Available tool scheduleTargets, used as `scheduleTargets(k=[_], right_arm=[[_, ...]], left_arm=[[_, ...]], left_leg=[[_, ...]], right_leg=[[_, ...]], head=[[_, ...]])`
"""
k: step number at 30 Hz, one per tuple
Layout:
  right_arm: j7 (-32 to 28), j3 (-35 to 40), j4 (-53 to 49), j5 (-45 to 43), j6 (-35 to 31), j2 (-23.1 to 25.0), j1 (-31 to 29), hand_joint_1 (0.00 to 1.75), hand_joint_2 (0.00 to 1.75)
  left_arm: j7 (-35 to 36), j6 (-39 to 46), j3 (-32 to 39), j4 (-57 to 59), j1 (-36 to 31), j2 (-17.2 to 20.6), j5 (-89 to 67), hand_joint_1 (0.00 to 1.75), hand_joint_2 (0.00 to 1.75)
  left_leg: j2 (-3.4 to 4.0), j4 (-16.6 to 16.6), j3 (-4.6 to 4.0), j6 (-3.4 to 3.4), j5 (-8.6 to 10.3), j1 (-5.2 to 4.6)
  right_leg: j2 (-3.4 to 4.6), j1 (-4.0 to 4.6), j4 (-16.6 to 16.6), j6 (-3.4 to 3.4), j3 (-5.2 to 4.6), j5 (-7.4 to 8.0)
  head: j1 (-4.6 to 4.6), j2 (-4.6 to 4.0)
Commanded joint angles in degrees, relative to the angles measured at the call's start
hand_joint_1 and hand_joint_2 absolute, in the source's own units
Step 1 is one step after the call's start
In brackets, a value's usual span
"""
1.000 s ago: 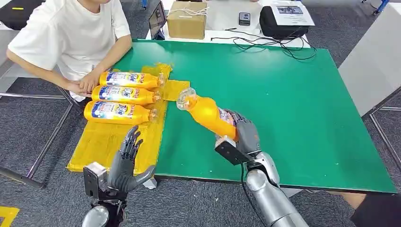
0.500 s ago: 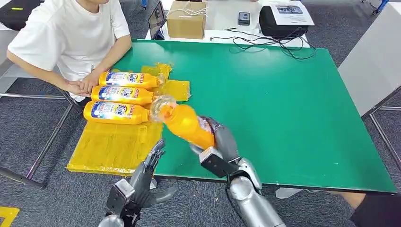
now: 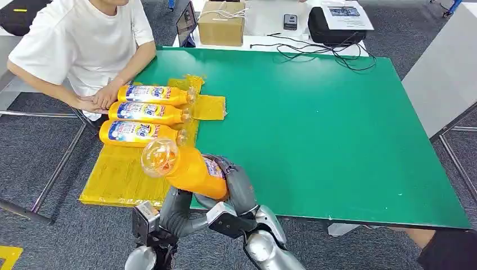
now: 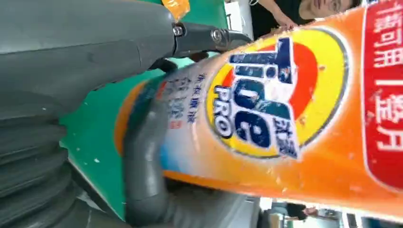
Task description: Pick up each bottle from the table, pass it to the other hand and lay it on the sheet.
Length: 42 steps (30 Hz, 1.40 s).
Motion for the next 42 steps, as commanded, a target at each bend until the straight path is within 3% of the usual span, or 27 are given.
scheduleTargets(k=[1, 8, 26, 30, 31, 32, 33, 34, 36, 37, 42], right_arm=[[0.9, 7.5, 8.6, 1.1, -0.7, 0.5, -1.9, 1.75, 1.75], [2.7, 10.8, 14.4, 3.2, -0.5, 0.8, -3.4, 1.75, 1.75], [3.4, 12.1, 16.0, 4.4, -0.1, 0.8, -4.1, 1.75, 1.75], [5.4, 13.1, 19.6, 7.4, -3.5, 1.3, -5.1, 1.75, 1.75], [5.5, 13.2, 20.2, 7.6, -3.9, 1.4, -5.3, 1.75, 1.75], [5.7, 13.2, 20.3, 8.0, -4.5, 1.4, -5.3, 1.36, 1.75], [6.5, 13.3, 20.5, 8.9, -5.6, 1.5, -5.3, 0.35, 1.75], [6.8, 13.0, 20.2, 9.5, -6.9, 1.6, -5.0, 0.0, 1.75], [6.7, 12.8, 19.8, 10.3, -9.4, 2.0, -4.3, 0.0, 1.75], [6.8, 12.9, 19.8, 10.5, -9.7, 2.1, -4.3, 0.0, 0.0], [6.4, 12.8, 19.8, 12.0, -15.2, 2.6, -3.8, 0.0, 0.0]], left_arm=[[1.1, 0.4, -0.7, 0.8, -2.5, 0.0, 3.3, 0.0, 1.75], [1.6, 1.0, -0.3, 0.8, -3.4, -0.6, 4.4, 0.0, 1.75], [1.9, 1.3, 0.1, 0.7, -3.5, -1.0, 5.5, 0.0, 1.75], [3.2, 0.7, 0.3, 0.6, -4.1, -0.9, 7.3, 0.0, 1.75], [3.4, 0.6, 0.3, 0.7, -4.2, -0.9, 7.3, 0.35, 1.75], [3.9, 0.3, 0.4, 1.0, -4.2, -1.0, 7.8, 1.75, 1.75], [4.8, -0.2, 0.7, 1.5, -4.3, -1.2, 9.1, 1.75, 1.75], [5.2, -0.3, 1.0, 1.8, -4.3, -1.4, 9.7, 1.75, 1.75], [5.7, -0.5, 1.5, 2.1, -4.3, -1.6, 11.2, 1.75, 1.75], [5.8, -0.6, 1.6, 2.1, -4.3, -1.6, 11.5, 1.75, 1.75], [7.8, 0.5, 3.6, 3.0, -4.8, -2.6, 16.0, 1.75, 1.75]], left_leg=[[-0.04, 0.0, 0.17, -0.07, -0.05, 0.07], [-0.07, 0.0, 0.3, -0.09, -0.1, 0.12], [-0.26, 0.0, 0.43, -0.13, -0.16, 0.18], [-0.17, 0.0, 0.22, -0.08, -0.06, 0.11], [-0.22, 0.0, 0.32, -0.11, -0.1, 0.14], [-0.2, 0.0, 0.28, -0.1, -0.06, 0.12], [-0.2, 0.0, 0.19, -0.08, -0.02, 0.08], [-0.25, 0.0, 0.28, -0.11, -0.07, 0.14], [-0.26, 0.0, 0.31, -0.1, -0.09, 0.14], [-0.25, -0.1, 0.35, -0.1, -0.1, 0.14], [-0.24, 0.0, 0.29, -0.1, -0.1, 0.14]], right_leg=[[0.05, 0.06, -0.1, -0.07, 0.18, -0.05], [0.07, 0.09, -0.1, -0.09, 0.32, -0.09], [-0.06, 0.14, -0.1, -0.14, 0.49, -0.19], [-0.06, 0.08, -0.1, -0.09, 0.26, -0.09], [-0.07, 0.11, -0.1, -0.11, 0.38, -0.13], [-0.08, 0.09, -0.1, -0.1, 0.31, -0.11], [-0.1, 0.06, -0.1, -0.08, 0.21, -0.08], [-0.12, 0.11, -0.1, -0.11, 0.33, -0.12], [-0.13, 0.11, -0.1, -0.11, 0.35, -0.14], [-0.11, 0.11, -0.1, -0.12, 0.39, -0.15], [-0.1, 0.11, -0.1, -0.11, 0.33, -0.14]], head=[[0.0, 0.0], [0.02, 0.0], [0.02, 0.0], [0.0, 0.0], [0.0, 0.0], [0.0, 0.0], [0.0, 0.0], [0.0, 0.0], [0.0, 0.0], [0.0, 0.0], [0.02, 0.0]])
